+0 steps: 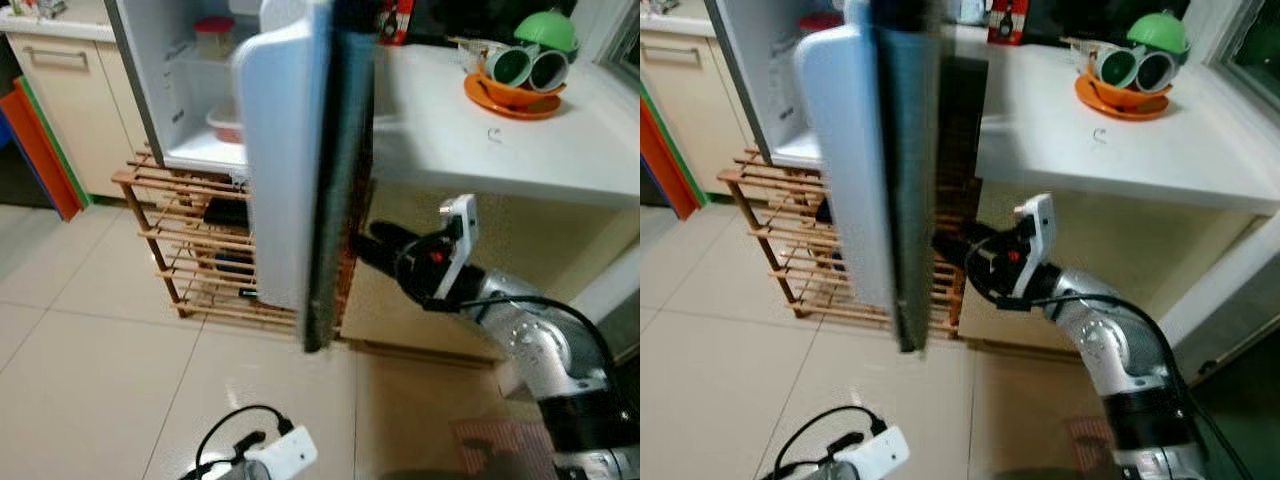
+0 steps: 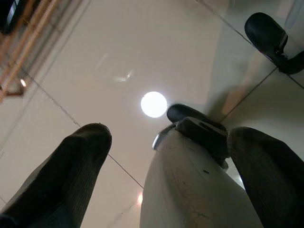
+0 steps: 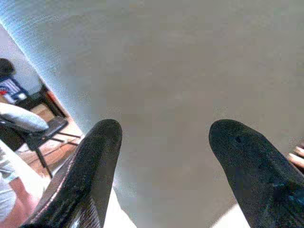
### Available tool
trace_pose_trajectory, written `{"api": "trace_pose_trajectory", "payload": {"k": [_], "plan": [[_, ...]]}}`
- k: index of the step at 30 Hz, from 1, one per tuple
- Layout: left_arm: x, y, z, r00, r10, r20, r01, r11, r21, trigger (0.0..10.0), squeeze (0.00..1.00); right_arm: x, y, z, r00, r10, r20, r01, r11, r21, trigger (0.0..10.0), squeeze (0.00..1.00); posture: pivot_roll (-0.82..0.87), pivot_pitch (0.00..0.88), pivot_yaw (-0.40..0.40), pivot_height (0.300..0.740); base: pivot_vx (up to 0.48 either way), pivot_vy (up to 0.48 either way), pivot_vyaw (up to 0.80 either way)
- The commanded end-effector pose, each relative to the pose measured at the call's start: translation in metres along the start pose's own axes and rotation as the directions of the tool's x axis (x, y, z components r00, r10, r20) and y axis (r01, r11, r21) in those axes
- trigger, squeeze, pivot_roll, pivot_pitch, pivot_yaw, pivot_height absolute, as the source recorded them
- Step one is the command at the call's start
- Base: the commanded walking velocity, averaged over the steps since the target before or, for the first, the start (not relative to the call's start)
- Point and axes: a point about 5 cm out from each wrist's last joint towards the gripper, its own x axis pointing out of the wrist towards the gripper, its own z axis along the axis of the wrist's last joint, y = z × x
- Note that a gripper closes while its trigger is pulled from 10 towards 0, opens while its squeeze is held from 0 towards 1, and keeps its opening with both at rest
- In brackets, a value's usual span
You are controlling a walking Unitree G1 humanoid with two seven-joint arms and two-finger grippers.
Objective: Restocking fridge
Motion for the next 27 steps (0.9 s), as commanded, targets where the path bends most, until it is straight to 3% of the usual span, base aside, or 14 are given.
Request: {"api": "trace_pose_trajectory", "payload": {"k": [1,5,7,8,9,12,16,17,19,24,27], "plan": [[0.0,-0.004,0.003,1.0,-0.013,-0.025,0.01,0.994,-0.108,10.0,0.0,-0.014,-0.024,-0.005,0.984,-0.179,-0.016,0.179,0.984,0.019,10.0,0.0,0.01,0.0,-0.058,0.74,0.0,0.0,0.0],[0.0,-0.001,0.018,1.0,-0.003,0.006,0.004,0.99,-0.142,10.0,0.0,-0.02,-0.039,-0.007,0.948,-0.319,-0.019,0.319,0.946,0.057,10.0,0.0,0.01,0.0,-0.054,0.74,0.0,0.0,0.0],[0.0,0.0,0.022,1.0,0.002,0.016,0.001,0.987,-0.159,10.0,0.0,-0.022,-0.04,-0.007,0.943,-0.333,-0.022,0.334,0.94,0.065,10.0,0.0,0.01,0.0,-0.053,0.74,0.0,0.0,0.0],[-0.001,0.009,0.042,0.996,0.046,0.07,-0.027,0.969,-0.245,10.0,0.0,-0.023,-0.043,-0.011,0.93,-0.366,-0.034,0.367,0.928,0.06,10.0,0.0,0.02,0.0,-0.05,0.74,0.0,0.0,0.0],[-0.002,0.013,0.05,0.993,0.068,0.094,-0.04,0.962,-0.268,10.0,0.0,-0.023,-0.044,-0.012,0.927,-0.372,-0.037,0.374,0.926,0.058,10.0,0.0,0.02,0.0,-0.05,0.74,0.0,0.0,0.0],[-0.003,0.018,0.061,0.988,0.089,0.124,-0.05,0.957,-0.285,10.0,0.0,-0.021,-0.042,-0.013,0.93,-0.366,-0.04,0.368,0.928,0.056,10.0,0.0,0.02,0.0,-0.048,0.74,0.0,0.0,0.0],[-0.006,0.018,0.078,0.984,0.076,0.159,-0.034,0.967,-0.253,10.0,0.0,0.003,-0.021,-0.011,0.965,-0.261,-0.028,0.262,0.964,0.053,10.0,0.0,0.01,0.0,-0.042,0.74,0.0,0.0,0.0],[-0.006,0.017,0.078,0.985,0.072,0.156,-0.031,0.967,-0.251,10.0,0.0,0.018,-0.003,-0.005,0.987,-0.158,-0.019,0.158,0.986,0.051,10.0,0.0,0.01,0.0,-0.039,0.74,0.0,0.0,0.0],[-0.006,0.017,0.078,0.985,0.072,0.155,-0.031,0.967,-0.253,10.0,0.0,0.021,0.002,-0.003,0.991,-0.133,-0.017,0.134,0.99,0.05,10.0,0.0,0.01,0.0,-0.039,0.74,0.0,0.0,0.0],[-0.006,0.018,0.079,0.982,0.088,0.169,-0.028,0.944,-0.329,10.0,0.0,0.043,0.042,0.022,0.995,0.093,0.03,-0.094,0.995,0.028,10.0,0.0,0.02,0.0,-0.042,0.74,0.0,0.0,0.0],[-0.006,0.018,0.081,0.976,0.108,0.191,-0.035,0.936,-0.349,10.0,0.0,0.048,0.048,0.031,0.991,0.12,0.057,-0.122,0.992,0.023,10.0,0.0,0.02,0.0,-0.044,0.74,0.0,0.0,0.0]]}}
